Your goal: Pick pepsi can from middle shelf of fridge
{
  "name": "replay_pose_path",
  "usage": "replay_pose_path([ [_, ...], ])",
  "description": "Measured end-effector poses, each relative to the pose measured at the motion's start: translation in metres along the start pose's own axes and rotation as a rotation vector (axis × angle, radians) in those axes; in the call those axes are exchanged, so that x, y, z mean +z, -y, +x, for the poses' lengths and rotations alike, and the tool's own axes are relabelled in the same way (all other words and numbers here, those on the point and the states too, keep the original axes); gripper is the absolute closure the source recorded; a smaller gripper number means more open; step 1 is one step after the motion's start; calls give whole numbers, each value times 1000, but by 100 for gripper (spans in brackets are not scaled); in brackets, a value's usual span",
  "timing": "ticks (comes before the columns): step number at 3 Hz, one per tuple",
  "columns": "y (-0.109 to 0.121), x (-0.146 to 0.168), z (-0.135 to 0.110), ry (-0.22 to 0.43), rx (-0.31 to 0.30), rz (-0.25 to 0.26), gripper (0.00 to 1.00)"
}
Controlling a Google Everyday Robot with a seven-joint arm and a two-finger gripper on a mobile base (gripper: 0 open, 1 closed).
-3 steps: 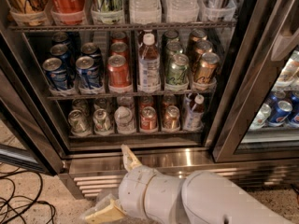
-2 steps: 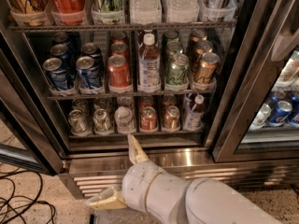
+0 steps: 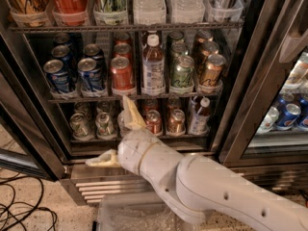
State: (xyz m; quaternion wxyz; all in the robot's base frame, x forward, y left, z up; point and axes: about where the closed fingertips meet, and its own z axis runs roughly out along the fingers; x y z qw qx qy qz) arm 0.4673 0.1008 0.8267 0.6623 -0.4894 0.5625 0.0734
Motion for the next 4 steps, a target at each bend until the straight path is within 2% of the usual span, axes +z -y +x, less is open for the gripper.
replay_pose_path([
  [1,3,46,-7,95,49,33,0],
  [2,-13,80,-28,185,167,70,0],
  [3,-32,97,-38,239,329,122,0],
  [4,-63,106,-61,255,440,133,0],
])
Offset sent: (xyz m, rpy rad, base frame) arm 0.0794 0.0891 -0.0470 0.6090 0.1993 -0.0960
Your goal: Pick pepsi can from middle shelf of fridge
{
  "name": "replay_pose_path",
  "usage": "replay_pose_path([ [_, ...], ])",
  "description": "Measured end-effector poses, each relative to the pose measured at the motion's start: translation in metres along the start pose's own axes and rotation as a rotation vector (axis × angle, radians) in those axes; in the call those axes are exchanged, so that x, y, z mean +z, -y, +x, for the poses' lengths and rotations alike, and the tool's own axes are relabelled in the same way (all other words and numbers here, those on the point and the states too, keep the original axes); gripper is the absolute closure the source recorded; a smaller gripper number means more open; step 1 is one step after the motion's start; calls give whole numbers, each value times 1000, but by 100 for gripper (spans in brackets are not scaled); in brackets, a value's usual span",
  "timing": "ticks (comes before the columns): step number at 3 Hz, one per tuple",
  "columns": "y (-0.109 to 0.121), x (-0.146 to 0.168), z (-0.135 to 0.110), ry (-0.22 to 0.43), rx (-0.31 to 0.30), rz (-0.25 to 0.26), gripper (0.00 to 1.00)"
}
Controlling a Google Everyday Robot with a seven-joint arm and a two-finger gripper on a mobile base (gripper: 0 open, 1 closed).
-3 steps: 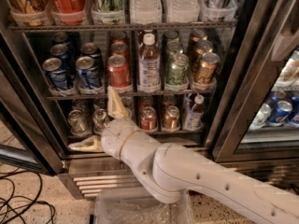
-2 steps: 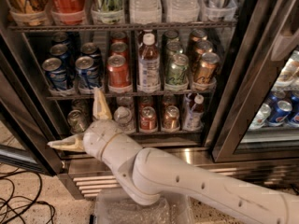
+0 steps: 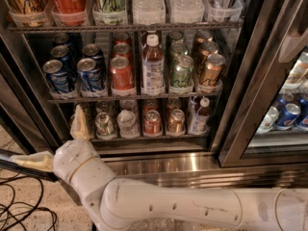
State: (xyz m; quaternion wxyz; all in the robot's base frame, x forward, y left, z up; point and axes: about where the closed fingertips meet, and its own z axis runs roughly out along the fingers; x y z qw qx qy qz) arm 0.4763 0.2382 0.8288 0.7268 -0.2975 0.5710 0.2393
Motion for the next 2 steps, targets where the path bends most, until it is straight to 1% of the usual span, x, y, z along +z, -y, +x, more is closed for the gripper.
replay_pose_path([
  [1,13,2,10,-39,7,61,0],
  [2,13,1,10,-39,7,61,0],
])
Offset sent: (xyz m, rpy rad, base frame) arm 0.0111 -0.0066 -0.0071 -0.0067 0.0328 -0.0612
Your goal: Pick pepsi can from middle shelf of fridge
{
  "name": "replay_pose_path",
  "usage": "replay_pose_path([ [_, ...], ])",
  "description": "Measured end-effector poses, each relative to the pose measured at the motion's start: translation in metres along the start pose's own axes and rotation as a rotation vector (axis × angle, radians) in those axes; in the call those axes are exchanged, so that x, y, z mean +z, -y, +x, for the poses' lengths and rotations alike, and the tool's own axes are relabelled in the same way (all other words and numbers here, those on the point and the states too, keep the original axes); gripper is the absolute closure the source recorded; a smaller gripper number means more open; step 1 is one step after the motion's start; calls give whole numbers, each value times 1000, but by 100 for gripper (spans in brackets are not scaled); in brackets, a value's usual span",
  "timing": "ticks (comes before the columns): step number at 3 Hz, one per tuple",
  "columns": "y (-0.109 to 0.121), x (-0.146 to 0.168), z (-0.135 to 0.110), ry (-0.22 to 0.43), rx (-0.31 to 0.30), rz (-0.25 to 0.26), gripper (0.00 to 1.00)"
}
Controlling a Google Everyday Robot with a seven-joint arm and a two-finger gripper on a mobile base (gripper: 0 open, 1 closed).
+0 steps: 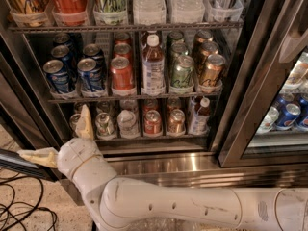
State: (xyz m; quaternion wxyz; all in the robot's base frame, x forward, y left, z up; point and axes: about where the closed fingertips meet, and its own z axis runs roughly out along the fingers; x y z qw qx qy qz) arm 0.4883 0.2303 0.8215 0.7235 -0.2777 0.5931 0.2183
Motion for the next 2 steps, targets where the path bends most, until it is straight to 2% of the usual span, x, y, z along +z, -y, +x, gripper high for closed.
replay_pose_path([
  [1,-1,10,5,16,-2,36,0],
  [2,-2,40,16,10,-41,103,0],
])
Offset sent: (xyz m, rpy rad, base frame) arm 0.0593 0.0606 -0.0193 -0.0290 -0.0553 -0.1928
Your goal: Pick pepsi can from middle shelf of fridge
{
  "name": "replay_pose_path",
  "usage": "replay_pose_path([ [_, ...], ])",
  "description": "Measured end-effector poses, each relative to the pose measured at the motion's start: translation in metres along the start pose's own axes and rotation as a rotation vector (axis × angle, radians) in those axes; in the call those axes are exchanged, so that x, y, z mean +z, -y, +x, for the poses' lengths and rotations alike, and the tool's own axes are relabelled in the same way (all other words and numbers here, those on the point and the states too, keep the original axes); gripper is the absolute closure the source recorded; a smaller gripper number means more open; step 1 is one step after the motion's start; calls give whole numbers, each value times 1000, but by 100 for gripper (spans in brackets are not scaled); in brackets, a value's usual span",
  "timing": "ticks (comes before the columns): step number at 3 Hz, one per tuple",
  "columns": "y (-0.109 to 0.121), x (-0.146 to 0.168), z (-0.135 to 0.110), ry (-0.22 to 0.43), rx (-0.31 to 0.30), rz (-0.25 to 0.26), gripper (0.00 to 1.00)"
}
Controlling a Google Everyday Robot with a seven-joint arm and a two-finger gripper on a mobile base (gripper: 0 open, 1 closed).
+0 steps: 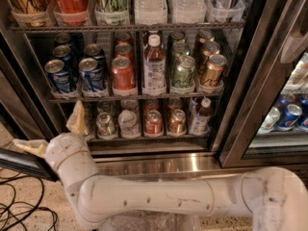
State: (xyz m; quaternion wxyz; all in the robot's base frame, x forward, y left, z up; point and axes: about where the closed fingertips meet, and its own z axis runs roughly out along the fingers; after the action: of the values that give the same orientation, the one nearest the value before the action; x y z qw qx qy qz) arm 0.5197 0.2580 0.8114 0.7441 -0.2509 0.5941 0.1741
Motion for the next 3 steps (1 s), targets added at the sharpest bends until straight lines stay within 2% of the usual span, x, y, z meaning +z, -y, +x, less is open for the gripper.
replay_pose_path([
  [1,-13,20,8,-11,-31,69,0],
  [2,-19,26,9,-2,-54,170,18],
  [3,-13,22,7,34,-56,299,40],
])
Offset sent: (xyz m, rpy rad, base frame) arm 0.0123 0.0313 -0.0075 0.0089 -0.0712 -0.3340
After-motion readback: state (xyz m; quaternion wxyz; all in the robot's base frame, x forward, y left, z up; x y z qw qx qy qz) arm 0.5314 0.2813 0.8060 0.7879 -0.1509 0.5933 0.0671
